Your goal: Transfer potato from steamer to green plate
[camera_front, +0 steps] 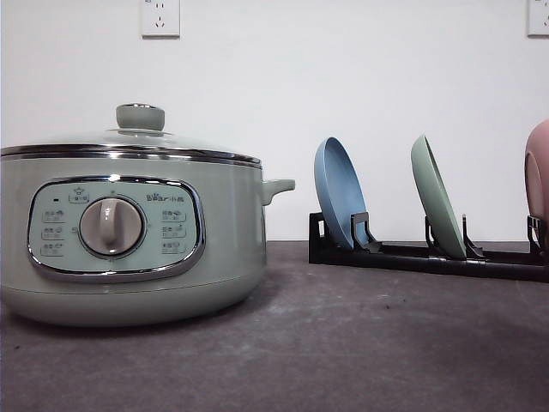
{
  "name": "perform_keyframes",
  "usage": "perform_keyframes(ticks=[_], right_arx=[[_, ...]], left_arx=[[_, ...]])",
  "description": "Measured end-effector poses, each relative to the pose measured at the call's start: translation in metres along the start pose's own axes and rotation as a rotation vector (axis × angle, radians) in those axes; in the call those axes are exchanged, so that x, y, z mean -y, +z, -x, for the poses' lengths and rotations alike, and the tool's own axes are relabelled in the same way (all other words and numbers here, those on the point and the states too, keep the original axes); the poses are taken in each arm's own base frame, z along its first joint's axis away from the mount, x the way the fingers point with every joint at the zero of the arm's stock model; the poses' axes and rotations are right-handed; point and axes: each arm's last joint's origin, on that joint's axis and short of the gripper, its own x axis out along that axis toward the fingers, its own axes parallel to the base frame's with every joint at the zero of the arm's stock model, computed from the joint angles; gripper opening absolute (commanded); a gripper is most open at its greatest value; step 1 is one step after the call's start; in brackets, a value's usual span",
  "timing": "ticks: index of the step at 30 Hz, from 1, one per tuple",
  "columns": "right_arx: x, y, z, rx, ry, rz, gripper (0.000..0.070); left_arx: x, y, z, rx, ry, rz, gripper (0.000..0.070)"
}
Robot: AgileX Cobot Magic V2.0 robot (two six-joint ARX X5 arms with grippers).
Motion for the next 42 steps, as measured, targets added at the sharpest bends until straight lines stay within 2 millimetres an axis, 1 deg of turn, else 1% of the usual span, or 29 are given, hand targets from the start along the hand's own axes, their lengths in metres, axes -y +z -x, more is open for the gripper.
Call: perform_keyframes(ticks=[3, 5, 12, 19, 24, 32, 38, 42], right_arx=[[-0.001, 0.002, 0.001, -0.004, 0.000, -0.033, 0.0000], [-0.004, 0.009, 0.003, 0.014, 0.006, -0.043, 0.0000], [-0.021, 0.052, 0.023, 0.130, 0.044, -0.023, 0.0000], [-0.037, 0.089, 0.039, 0.098, 0.056, -0.010, 0.0000], [-0.048, 0.116, 0.043, 0.022, 0.077, 0.040, 0.0000], [-0.060, 0.151, 0.035, -0.184, 0.150, 0.128, 0.0000], [-0.067, 0.168, 0.026, -0.306, 0.217, 0.180, 0.0000], [-0.072, 0.173, 0.022, -0.396, 0.261, 0.199, 0.0000]], left_arx=[[0.002, 0.002, 0.001, -0.017, -0.027, 0.021, 0.0001], [0.004, 0.007, 0.004, -0.014, -0.042, 0.037, 0.0001], [0.020, 0.043, 0.020, 0.027, -0.092, 0.063, 0.0002], [0.037, 0.077, 0.031, -0.043, -0.168, 0.045, 0.0002], [0.050, 0.102, 0.033, -0.123, -0.230, -0.006, 0.0002], [0.067, 0.133, 0.027, -0.308, -0.349, -0.104, 0.0002], [0.074, 0.144, 0.020, -0.444, -0.414, -0.157, 0.0001], [0.081, 0.149, 0.019, -0.512, -0.465, -0.191, 0.0001]])
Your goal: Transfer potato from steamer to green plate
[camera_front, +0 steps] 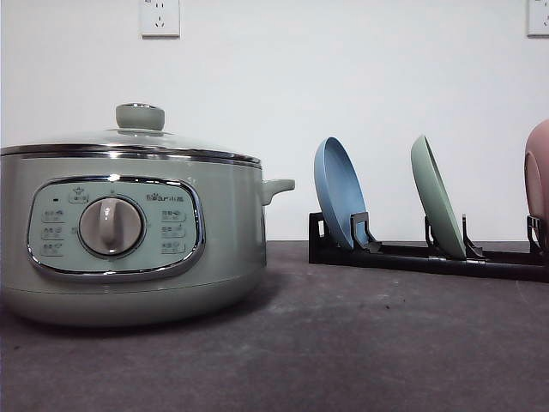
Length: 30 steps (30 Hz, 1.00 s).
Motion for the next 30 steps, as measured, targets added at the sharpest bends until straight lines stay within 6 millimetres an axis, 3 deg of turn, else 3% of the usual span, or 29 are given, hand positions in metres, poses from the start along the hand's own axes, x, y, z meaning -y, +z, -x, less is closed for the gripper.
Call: perform_keyframes(ticks=[5, 11, 14, 16, 20, 21, 24, 30], right_arx=[[-0.0035, -0.0011, -0.0043, -0.108, 0.046, 0.009, 0.0000], [-0.0056, -0.0020, -0.0046, -0.119, 0.064, 0.025, 0.0000], [-0.0057, -0.0020, -0.0044, -0.118, 0.064, 0.025, 0.0001], [-0.0056, -0.0019, -0.0045, -0.119, 0.064, 0.025, 0.0084], [-0.0056, -0.0019, -0.0046, -0.119, 0.063, 0.023, 0.0503], [-0.0056, -0.0019, -0.0046, -0.119, 0.062, 0.020, 0.0558], [-0.0053, -0.0017, -0.0046, -0.117, 0.054, 0.013, 0.0595], [-0.0048, -0.0016, -0.0047, -0.117, 0.036, 0.002, 0.0595]], left_arx=[[0.0072, 0.0040, 0.0037, -0.020, -0.035, -0.034, 0.0001], [0.0086, 0.0041, 0.0045, -0.018, -0.044, -0.049, 0.0002], [0.0086, 0.0040, 0.0045, -0.018, -0.044, -0.051, 0.0057], [0.0086, 0.0040, 0.0045, -0.019, -0.044, -0.052, 0.0160], [0.0086, 0.0039, 0.0045, -0.019, -0.044, -0.051, 0.0538], [0.0086, 0.0039, 0.0045, -0.020, -0.044, -0.052, 0.0600], [0.0086, 0.0039, 0.0045, -0.019, -0.044, -0.052, 0.0667], [0.0086, 0.0039, 0.0045, -0.019, -0.044, -0.052, 0.0673]])
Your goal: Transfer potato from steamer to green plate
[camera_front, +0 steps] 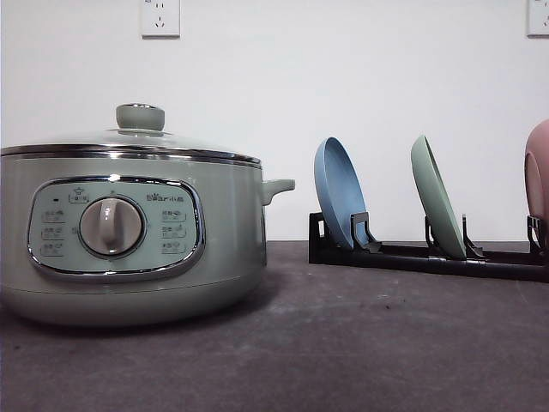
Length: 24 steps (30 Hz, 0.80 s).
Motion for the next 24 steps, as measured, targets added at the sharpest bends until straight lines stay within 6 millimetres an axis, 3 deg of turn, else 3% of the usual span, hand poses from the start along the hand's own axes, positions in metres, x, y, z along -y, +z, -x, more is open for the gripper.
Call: perform_keyframes(ticks=[12, 18, 24], right_arx=[[0.002, 0.014, -0.004, 0.095, 0.003, -0.069, 0.0594], [0.010, 0.051, -0.018, 0.140, 0.010, -0.129, 0.0594], [0.025, 0.097, -0.047, 0.100, 0.008, -0.174, 0.0594]], left_arx=[[0.000, 0.000, 0.000, 0.003, 0.000, -0.002, 0.0673], [0.000, 0.000, 0.000, 0.003, 0.000, -0.002, 0.0673], [0.000, 0.000, 0.000, 0.003, 0.000, -0.002, 0.0672]])
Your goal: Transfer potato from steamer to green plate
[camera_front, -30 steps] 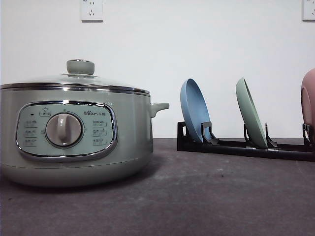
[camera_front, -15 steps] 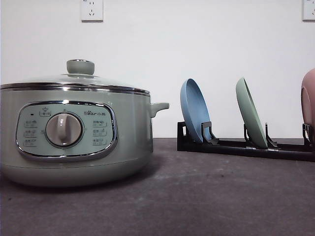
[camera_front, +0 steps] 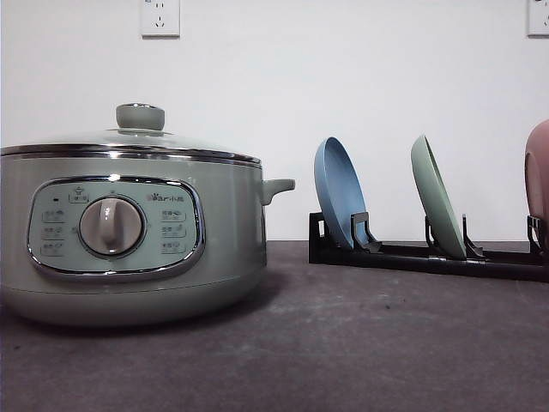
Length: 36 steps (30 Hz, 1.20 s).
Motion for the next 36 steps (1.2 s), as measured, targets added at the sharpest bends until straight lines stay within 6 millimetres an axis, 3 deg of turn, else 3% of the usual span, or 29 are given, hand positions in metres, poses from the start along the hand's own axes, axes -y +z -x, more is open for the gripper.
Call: perform_keyframes(ticks=[8, 15, 29, 36], right_arx=[[0.023, 0.049, -0.066, -0.073, -0.033, -0.043, 0.0593], [0.047, 0.066, -0.118, -0.114, -0.103, -0.063, 0.0593], [0.088, 0.050, -0.192, -0.163, -0.196, -0.083, 0.0557], [0.097, 0.043, -0.207, -0.187, -0.201, -0.092, 0.0400]], left_arx=[[0.000, 0.000, 0.000, 0.000, 0.000, 0.000, 0.0672], [0.000, 0.000, 0.000, 0.000, 0.000, 0.000, 0.0672], [0.000, 0.000, 0.000, 0.000, 0.000, 0.000, 0.0672], [0.000, 0.000, 0.000, 0.000, 0.000, 0.000, 0.0672]])
